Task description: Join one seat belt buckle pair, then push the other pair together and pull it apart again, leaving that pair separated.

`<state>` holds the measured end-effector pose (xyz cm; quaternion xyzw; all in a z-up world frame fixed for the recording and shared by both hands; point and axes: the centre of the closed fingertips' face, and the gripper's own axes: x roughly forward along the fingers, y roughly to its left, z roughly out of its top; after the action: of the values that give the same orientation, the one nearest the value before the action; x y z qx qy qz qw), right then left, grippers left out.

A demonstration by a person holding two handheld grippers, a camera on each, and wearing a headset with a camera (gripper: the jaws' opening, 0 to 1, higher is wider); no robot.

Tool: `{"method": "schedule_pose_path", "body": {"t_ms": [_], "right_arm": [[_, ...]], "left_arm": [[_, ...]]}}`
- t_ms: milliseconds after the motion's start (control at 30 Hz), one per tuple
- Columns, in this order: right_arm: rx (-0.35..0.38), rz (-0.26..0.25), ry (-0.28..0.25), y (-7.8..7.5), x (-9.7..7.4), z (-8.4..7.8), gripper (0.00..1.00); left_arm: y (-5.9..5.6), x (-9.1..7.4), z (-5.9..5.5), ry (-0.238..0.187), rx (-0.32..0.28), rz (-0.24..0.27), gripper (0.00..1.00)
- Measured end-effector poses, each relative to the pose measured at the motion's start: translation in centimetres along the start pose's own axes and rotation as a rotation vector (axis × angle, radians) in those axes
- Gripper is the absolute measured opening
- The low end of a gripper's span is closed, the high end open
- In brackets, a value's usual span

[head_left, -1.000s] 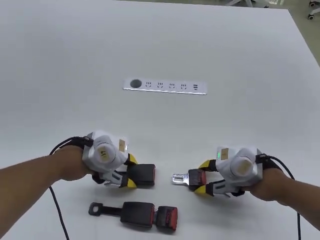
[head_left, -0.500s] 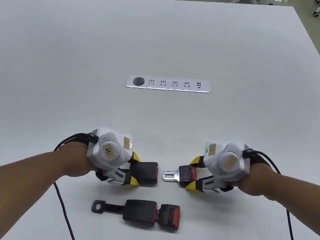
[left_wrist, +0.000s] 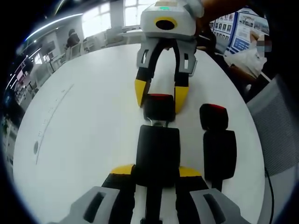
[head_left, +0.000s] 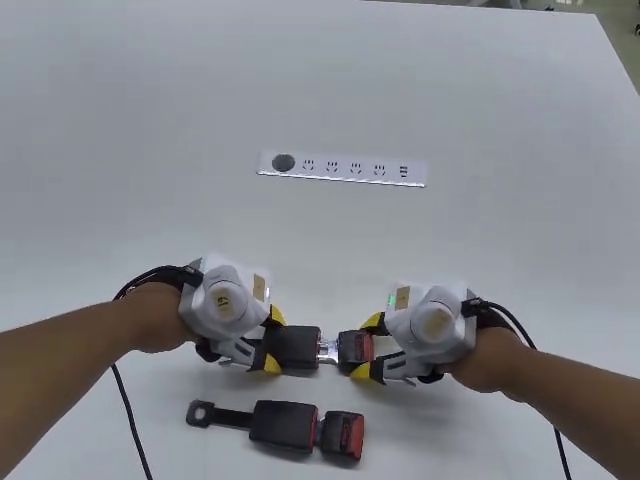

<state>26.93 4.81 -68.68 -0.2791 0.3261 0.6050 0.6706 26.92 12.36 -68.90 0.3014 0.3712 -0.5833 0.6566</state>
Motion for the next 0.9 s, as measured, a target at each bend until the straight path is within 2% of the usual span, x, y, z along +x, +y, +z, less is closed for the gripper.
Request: {"method": "schedule_pose_path", "body": {"t_ms": [433,533,633,900], "right_arm": [[0.031,-0.008,0.000,-0.1,0.2,0.0,0.32],[0.068,-0.010,-0.021,-0.1,0.7,0.8,0.32],[0.045,-0.022,-0.002,0.2,1.4,1.6,0.31],[0.056,-0.036,0.017,0.1,1.5,1.6,0.31]], "left_arm": [[-0.2,-0.1,0.1,0.017,0.009,-0.005,0.33],[-0.3,-0.2,0.2,0.023,0.011,-0.006,0.32],[-0.4,-0.3,0.2,0.025,0.011,-0.008,0.32],[-0.3,-0.3,0.0,0.030,0.023,-0.012,0.32]]}}
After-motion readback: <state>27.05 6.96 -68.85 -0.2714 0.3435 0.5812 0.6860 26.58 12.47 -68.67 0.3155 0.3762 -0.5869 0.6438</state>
